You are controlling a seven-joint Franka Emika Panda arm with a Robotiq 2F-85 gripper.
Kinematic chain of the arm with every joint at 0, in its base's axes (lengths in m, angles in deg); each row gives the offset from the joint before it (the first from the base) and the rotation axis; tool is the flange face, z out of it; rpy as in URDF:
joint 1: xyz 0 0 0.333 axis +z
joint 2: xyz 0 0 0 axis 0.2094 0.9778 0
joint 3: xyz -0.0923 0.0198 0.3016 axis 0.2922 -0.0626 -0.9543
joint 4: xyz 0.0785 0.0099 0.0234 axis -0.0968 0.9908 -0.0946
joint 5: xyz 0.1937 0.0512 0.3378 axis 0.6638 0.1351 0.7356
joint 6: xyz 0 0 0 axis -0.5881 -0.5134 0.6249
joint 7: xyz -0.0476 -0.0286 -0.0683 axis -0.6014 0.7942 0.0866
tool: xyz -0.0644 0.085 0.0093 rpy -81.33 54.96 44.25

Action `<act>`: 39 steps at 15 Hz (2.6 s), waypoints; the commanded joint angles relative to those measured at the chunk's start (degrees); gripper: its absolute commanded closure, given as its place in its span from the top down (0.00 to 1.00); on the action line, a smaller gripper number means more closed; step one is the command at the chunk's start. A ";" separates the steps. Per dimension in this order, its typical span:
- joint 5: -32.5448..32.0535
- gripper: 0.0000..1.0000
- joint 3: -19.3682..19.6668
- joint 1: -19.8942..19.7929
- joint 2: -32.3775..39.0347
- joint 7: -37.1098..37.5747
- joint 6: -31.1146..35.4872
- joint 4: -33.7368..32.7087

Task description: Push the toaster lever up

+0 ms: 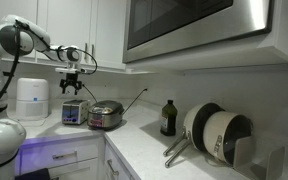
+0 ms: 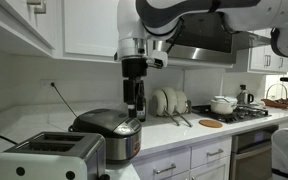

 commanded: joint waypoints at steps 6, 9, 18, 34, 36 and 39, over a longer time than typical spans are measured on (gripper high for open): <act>9.18 1.00 3.37 -0.43 -5.97 -8.47 4.83 11.93; 14.18 1.00 5.30 -0.06 -11.41 -13.17 6.74 19.13; 18.30 1.00 2.74 5.37 -27.12 -12.95 29.71 40.96; 8.49 0.20 -3.82 14.77 -21.16 1.77 62.53 49.70; 6.41 0.05 -3.81 14.32 -18.23 2.86 65.37 49.09; 3.00 0.00 -4.12 12.81 -13.06 4.25 69.00 47.67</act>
